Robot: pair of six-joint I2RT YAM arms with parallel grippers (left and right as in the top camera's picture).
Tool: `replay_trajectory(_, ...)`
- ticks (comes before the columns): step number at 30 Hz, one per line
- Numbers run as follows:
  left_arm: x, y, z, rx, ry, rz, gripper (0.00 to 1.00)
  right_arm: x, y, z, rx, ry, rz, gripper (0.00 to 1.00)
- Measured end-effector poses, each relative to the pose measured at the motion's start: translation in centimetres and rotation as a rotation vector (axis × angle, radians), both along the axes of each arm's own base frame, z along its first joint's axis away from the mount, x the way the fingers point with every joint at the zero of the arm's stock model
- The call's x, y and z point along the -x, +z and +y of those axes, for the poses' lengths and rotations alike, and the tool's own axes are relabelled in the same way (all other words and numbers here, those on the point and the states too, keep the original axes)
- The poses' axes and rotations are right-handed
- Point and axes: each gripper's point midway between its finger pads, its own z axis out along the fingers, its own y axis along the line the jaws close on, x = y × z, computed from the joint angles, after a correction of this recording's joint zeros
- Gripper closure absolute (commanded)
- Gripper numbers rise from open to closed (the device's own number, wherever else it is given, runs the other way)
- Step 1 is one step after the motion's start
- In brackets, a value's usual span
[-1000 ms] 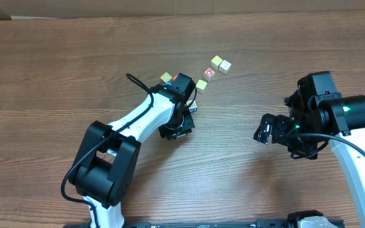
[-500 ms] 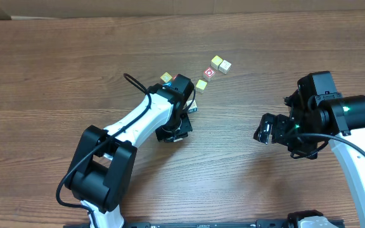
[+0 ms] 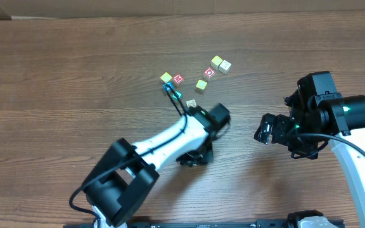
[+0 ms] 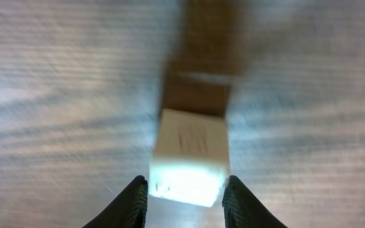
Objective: Flip 5 blocks
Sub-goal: 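Carry the '6' block toward the near table area and release it, then move the left gripper to the red-edged 'Y' block and grasp it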
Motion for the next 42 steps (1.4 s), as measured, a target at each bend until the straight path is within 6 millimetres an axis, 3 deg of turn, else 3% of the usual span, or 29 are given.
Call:
replay_trajectory(5,0.5,0.0,-0.7,-0.005,0.004,-0.014,0.61,0.0,0.0,-0.1,0.008,0.0,-0.001,0.0)
replay_trajectory(12,-1.0,0.2,-0.1,0.007,0.064,-0.043,0.56,-0.1,0.0,-0.2,0.011,-0.001,-0.003,0.0)
replay_trajectory(13,-1.4,0.4,0.1,0.017,0.078,-0.052,0.53,-0.1,0.0,-0.2,0.011,0.0,-0.006,0.0)
replay_trajectory(16,-3.3,1.8,0.3,0.072,0.126,-0.107,0.3,-0.3,0.0,-0.1,0.01,-0.001,-0.015,0.0)
replay_trajectory(18,-5.1,3.3,0.1,0.134,0.141,-0.175,0.28,-0.5,0.0,-0.1,0.009,-0.001,-0.023,0.0)
replay_trajectory(21,-7.6,5.2,-0.4,0.22,0.148,-0.272,0.28,-0.7,0.0,-0.1,0.007,-0.001,-0.031,0.0)
replay_trajectory(23,-9.1,5.8,-0.6,0.259,0.153,-0.32,0.34,-0.8,0.0,-0.1,0.006,-0.001,-0.035,0.0)
replay_trajectory(26,-11.2,6.0,-0.6,0.3,0.16,-0.367,0.37,-0.8,0.0,-0.1,0.006,0.0,-0.035,0.0)
replay_trajectory(31,-14.1,5.5,-0.1,0.33,0.194,-0.418,0.35,-0.7,0.0,-0.1,0.008,-0.001,-0.029,0.0)
replay_trajectory(42,-16.9,3.9,-1.0,0.367,0.21,-0.475,0.37,-0.5,0.0,-0.1,0.008,-0.001,-0.02,0.0)
